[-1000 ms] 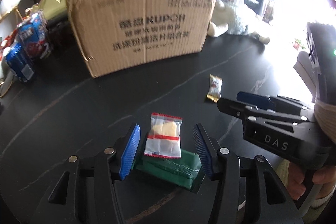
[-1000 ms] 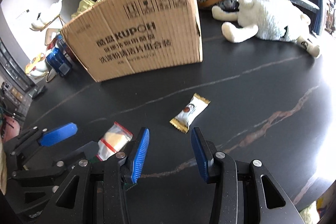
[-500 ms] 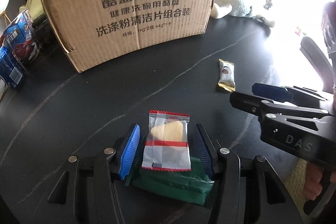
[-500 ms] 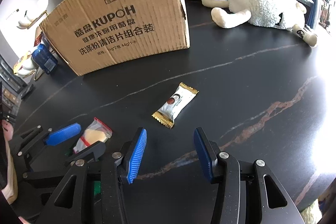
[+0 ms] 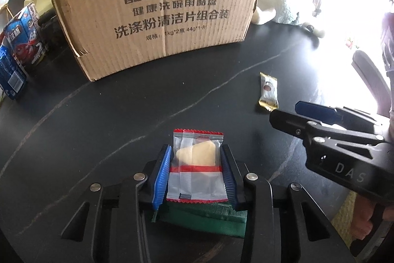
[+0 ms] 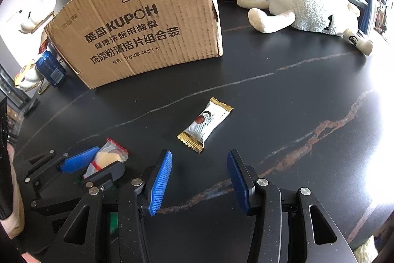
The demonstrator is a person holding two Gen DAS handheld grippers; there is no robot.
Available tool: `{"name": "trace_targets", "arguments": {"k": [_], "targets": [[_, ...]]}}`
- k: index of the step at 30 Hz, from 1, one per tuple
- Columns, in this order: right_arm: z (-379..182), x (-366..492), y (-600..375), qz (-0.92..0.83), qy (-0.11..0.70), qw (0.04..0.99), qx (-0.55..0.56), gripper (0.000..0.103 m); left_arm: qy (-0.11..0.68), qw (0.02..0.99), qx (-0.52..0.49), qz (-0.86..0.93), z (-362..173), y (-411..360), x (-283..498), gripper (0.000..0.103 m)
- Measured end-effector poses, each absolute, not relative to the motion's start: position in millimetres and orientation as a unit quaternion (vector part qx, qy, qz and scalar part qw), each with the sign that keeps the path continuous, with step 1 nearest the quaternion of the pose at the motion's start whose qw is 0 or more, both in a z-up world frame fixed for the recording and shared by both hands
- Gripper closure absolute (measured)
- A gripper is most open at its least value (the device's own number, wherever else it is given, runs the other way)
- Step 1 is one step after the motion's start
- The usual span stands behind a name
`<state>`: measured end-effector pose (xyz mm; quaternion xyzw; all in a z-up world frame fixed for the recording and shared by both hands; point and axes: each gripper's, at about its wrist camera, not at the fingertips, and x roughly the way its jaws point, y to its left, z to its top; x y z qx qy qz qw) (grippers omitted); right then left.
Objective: Organize snacks
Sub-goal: 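Grasp the gold-white candy bar with the right tool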
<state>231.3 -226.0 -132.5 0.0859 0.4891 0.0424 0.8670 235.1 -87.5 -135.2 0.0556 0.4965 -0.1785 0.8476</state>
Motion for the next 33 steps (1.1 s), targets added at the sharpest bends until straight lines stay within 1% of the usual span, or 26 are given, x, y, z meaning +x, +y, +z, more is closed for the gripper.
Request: {"name": "trace_targets", "arguments": {"k": [11,22,29,33], "targets": [[-126,242,-219,0.047,0.456,0.885,0.081,0.055,0.489,0.85,-0.027,-0.196,-121,-58,242,0.063],[-136,260,-219,0.019,0.456,0.887,0.071,0.055,0.471,0.858,-0.047,-0.198,-111,-46,244,0.064],[-142,266,-216,0.012,0.459,0.887,0.052,0.055,0.47,0.859,-0.036,-0.199,-110,-45,245,0.064],[-142,266,-215,0.009,0.457,0.888,0.046,0.056,0.475,0.856,-0.011,-0.204,-115,-60,247,0.061]]}}
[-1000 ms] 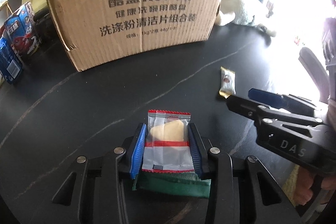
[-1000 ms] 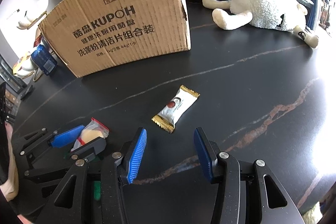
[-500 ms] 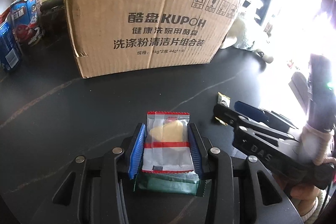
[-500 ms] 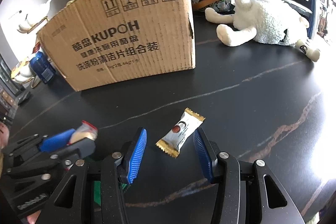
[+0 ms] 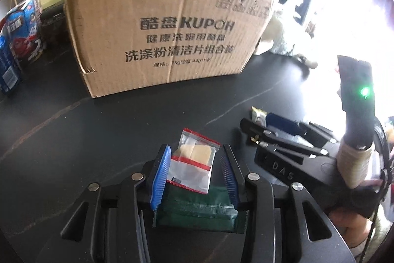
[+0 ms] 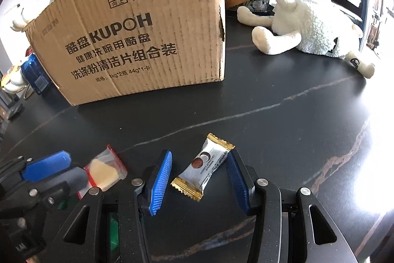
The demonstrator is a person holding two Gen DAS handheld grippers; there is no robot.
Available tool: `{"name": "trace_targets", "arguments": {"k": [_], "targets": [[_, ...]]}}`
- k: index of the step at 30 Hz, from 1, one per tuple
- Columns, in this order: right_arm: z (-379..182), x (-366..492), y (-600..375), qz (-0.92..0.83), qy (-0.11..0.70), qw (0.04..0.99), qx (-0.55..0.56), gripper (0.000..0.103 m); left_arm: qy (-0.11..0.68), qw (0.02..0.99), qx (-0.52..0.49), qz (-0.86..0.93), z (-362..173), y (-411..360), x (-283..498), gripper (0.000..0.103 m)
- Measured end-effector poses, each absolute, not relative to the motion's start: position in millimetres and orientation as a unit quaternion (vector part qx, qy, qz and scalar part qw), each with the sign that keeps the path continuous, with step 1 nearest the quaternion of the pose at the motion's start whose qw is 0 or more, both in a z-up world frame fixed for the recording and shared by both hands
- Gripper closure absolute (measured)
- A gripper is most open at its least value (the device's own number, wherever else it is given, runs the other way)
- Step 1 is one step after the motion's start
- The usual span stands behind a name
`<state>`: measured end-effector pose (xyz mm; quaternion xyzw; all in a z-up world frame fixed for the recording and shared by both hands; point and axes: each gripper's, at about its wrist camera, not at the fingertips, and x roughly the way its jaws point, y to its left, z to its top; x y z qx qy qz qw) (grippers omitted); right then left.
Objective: Organize snacks
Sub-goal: 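Grasp the gold-white candy bar with the right tool, then lift the white-red packet and candy bar and carry both over the box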
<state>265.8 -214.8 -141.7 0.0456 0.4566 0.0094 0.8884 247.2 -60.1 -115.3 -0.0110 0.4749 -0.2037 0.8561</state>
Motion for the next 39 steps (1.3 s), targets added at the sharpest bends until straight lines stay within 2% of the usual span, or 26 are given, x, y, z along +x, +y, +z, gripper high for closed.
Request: {"name": "trace_targets", "arguments": {"k": [4,12,19,20,23,28,39], "targets": [[-142,266,-215,-0.001,0.455,0.889,0.037,0.082,0.476,0.855,0.005,-0.204,-120,-63,248,0.059],[-133,256,-219,0.008,0.446,0.894,0.053,0.083,0.475,0.852,0.067,-0.208,-130,-80,250,0.052],[-132,249,-221,0.011,0.446,0.893,0.062,0.083,0.481,0.845,0.109,-0.207,-141,-98,256,0.053],[-132,249,-222,0.012,0.447,0.892,0.065,0.083,0.481,0.845,0.109,-0.206,-142,-98,256,0.053],[-130,247,-221,0.014,0.444,0.893,0.065,0.083,0.479,0.849,0.101,-0.2,-141,-99,260,0.064],[-126,245,-219,0.022,0.439,0.896,0.066,0.083,0.485,0.85,0.06,-0.196,-137,-87,264,0.066],[-102,233,-212,0.05,0.413,0.907,0.068,0.083,0.451,0.872,0.04,-0.184,-96,-74,246,0.066]]}}
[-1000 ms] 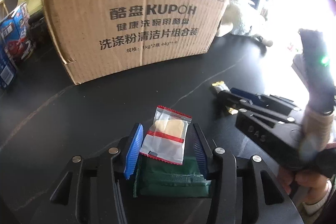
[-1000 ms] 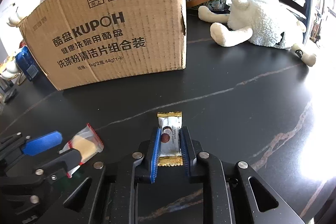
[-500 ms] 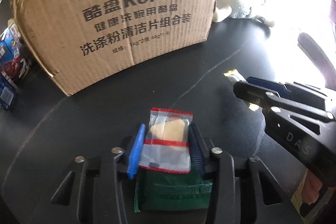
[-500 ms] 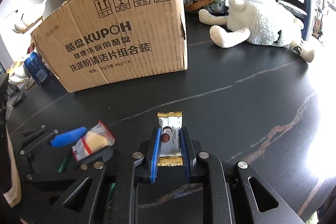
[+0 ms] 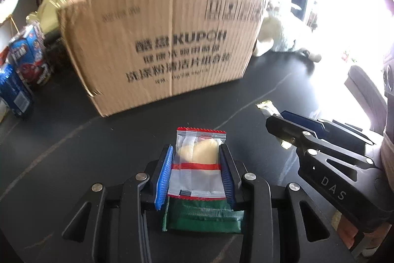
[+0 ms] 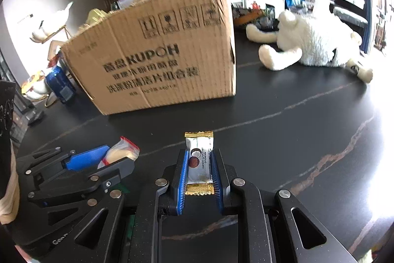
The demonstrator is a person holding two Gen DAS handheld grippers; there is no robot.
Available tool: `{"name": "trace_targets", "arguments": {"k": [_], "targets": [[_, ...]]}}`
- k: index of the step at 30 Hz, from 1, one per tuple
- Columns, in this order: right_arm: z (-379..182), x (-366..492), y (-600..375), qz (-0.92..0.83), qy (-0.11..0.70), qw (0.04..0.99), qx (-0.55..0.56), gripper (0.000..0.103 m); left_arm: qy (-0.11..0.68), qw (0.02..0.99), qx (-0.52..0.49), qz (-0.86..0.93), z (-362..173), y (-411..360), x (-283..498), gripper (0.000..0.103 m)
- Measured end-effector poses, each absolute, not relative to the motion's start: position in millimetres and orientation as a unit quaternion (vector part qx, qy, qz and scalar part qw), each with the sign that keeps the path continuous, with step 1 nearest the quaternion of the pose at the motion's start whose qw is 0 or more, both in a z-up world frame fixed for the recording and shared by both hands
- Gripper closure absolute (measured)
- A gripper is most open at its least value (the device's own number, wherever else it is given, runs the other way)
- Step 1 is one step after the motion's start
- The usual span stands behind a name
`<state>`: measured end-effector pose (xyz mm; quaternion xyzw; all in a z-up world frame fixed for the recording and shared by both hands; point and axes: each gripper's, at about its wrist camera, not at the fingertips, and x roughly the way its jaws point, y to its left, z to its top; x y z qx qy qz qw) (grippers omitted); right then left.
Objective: Organize snacks
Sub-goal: 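Lift the white-red packet and candy bar and carry both over the box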
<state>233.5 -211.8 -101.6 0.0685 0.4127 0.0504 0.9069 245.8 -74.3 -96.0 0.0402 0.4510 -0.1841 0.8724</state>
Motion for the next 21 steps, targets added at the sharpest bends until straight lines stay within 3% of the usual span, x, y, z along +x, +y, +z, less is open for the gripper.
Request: {"name": "trace_targets", "arguments": {"k": [21], "targets": [[3,224,-195,0.092,0.319,0.942,0.057,0.083,0.361,0.918,0.01,-0.164,18,-44,228,0.066]]}}
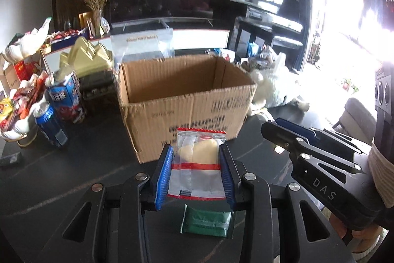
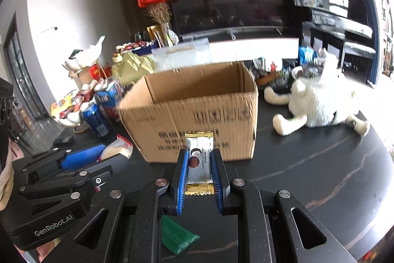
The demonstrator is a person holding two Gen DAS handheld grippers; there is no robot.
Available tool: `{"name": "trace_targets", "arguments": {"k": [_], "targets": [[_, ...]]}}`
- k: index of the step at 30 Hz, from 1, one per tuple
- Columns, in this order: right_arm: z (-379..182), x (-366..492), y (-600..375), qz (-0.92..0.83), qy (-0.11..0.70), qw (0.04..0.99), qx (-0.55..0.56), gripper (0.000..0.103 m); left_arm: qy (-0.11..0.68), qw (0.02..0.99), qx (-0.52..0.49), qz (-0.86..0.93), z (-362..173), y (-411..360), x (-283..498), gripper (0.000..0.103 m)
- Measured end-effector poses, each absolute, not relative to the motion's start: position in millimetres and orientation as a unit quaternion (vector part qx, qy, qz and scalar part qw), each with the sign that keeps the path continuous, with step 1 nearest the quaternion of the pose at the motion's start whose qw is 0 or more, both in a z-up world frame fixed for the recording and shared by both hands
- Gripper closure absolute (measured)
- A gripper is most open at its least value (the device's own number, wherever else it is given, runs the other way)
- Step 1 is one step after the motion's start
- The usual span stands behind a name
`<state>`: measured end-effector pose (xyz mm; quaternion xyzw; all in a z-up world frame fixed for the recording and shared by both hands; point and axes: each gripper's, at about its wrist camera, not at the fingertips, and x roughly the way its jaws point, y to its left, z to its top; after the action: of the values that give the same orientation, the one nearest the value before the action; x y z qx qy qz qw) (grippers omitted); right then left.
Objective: Organize snacks
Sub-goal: 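Lift the white-red packet and candy bar and carry both over the box, then open both tools over the box to drop the snacks in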
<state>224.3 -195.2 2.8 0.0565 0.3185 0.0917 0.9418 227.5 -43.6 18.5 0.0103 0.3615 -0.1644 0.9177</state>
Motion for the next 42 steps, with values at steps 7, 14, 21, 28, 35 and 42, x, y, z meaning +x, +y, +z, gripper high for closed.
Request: {"name": "trace_targets", "arguments": {"k": [7,14,21,28,35,42], "targets": [[28,237,-189,0.094,0.304,0.947,0.042,0.083,0.341,0.927,0.019,-0.154,46,-38,239,0.066],[51,257,-182,0.092,0.291,0.952,0.026,0.083,0.334,0.931,0.018,-0.144,67,-34,263,0.066],[62,286,-177,0.093,0.287,0.953,0.01,0.083,0.338,0.93,0.025,-0.139,75,-33,292,0.066],[61,317,-175,0.089,0.294,0.952,-0.001,0.083,0.354,0.925,0.025,-0.137,66,-36,328,0.066],[51,349,-174,0.088,0.308,0.947,-0.011,0.083,0.371,0.92,0.024,-0.124,54,-37,362,0.065],[37,359,-177,0.089,0.324,0.942,-0.006,0.062,0.368,0.924,0.044,-0.092,48,-36,356,0.051]]}}
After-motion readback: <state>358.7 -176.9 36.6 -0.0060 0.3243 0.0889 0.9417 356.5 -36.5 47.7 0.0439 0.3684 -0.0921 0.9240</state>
